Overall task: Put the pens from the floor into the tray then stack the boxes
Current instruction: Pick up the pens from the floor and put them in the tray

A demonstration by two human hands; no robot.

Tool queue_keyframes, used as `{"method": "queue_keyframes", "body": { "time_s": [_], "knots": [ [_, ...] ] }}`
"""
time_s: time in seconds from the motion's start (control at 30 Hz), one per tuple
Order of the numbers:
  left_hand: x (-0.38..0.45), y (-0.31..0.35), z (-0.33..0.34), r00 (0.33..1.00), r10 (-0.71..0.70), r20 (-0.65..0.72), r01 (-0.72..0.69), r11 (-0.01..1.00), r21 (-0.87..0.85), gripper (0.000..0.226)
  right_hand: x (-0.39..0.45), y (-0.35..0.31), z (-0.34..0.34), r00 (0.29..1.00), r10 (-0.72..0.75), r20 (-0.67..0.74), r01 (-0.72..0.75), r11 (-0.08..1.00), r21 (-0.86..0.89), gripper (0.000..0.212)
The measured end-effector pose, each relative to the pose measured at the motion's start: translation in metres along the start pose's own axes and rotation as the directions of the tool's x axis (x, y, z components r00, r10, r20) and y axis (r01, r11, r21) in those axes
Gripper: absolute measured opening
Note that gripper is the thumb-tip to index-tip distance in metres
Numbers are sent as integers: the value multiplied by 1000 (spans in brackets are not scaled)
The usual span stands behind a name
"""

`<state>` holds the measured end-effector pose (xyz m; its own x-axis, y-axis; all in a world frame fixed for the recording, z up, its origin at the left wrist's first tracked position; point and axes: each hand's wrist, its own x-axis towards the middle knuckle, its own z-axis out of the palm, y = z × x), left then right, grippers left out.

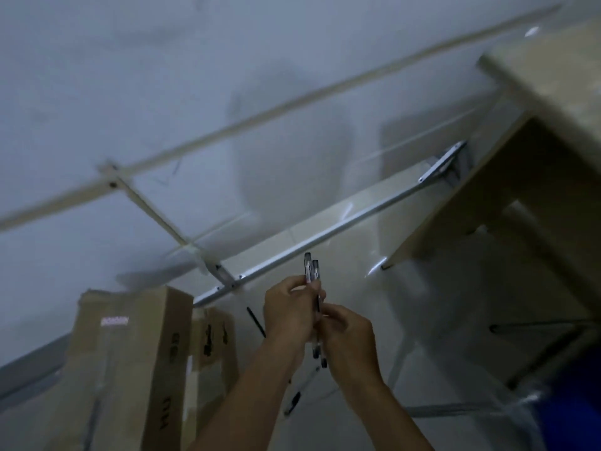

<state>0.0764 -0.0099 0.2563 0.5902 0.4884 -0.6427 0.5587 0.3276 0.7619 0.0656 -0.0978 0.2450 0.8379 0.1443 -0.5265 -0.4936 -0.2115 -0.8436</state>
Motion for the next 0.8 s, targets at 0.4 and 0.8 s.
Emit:
{"method": "queue_keyframes", "body": {
  "time_s": [0.4,0.8],
  "knots": [
    [-151,197,73,920,346,182,-352,936,-2,14,-94,-217,-95,945,-289,-151,317,923,219,25],
    [-203,256,217,864,383,327,-424,904,59,23,-68,-306,-263,855,-308,-417,269,951,-151,11]
  ]
}}
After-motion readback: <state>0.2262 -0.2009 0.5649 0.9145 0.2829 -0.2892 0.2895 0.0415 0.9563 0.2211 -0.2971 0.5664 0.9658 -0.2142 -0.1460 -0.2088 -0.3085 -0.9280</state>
